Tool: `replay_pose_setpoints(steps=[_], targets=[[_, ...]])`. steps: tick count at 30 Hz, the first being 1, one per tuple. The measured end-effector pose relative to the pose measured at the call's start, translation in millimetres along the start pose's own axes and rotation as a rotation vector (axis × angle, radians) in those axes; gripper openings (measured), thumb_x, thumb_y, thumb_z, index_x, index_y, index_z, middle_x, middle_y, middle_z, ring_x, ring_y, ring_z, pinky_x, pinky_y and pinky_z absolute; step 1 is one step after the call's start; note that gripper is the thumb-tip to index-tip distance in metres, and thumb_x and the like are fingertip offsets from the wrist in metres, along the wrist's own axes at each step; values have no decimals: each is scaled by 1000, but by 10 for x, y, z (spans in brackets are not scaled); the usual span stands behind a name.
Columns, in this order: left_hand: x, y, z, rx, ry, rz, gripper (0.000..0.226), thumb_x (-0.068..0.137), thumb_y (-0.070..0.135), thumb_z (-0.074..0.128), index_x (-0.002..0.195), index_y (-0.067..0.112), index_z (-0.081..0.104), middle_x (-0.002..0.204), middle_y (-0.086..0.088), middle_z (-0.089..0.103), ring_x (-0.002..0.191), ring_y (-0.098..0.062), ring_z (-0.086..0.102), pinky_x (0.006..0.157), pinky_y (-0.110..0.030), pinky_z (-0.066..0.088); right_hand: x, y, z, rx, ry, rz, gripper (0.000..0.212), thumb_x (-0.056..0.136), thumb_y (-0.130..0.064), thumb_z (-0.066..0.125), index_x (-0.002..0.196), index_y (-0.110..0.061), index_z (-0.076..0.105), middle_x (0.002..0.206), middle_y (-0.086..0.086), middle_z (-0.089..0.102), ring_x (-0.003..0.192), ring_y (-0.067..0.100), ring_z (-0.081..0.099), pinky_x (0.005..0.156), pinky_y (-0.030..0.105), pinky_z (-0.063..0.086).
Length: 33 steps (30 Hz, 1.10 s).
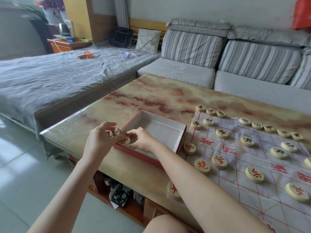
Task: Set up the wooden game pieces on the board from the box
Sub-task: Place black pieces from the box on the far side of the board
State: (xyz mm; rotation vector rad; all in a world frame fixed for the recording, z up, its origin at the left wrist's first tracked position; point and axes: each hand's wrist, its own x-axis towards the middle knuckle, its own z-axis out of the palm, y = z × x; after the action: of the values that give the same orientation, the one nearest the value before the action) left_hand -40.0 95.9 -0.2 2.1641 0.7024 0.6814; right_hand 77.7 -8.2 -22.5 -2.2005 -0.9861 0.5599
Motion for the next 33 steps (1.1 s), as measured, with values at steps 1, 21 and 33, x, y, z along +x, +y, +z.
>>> replay_pose_setpoints(steps=[1, 21, 33], targets=[[4, -7, 3, -2, -1, 2, 45, 68, 21, 80, 109, 19, 65, 100, 1, 68, 87, -11, 60, 75, -24, 44, 16, 5, 0, -30, -12, -12, 55, 80, -26, 69, 132, -20, 52, 130, 12, 42, 125, 28, 39, 108, 39, 34], [-64, 219, 79, 114, -10, 58, 48, 67, 18, 77, 112, 24, 62, 103, 0, 69, 95, -21, 62, 82, -32, 49, -719, 407, -702, 223, 235, -61, 50, 70, -16, 79, 114, -15, 55, 103, -3, 59, 92, 9, 51, 75, 13, 38], [-350, 1048, 680, -8, -174, 202, 53, 64, 20, 82, 113, 23, 62, 105, 0, 68, 87, -17, 63, 76, -33, 54, -1822, 916, -1340, 357, 431, 2, 47, 72, -16, 78, 113, -20, 56, 107, -4, 64, 97, 7, 59, 91, 22, 45]])
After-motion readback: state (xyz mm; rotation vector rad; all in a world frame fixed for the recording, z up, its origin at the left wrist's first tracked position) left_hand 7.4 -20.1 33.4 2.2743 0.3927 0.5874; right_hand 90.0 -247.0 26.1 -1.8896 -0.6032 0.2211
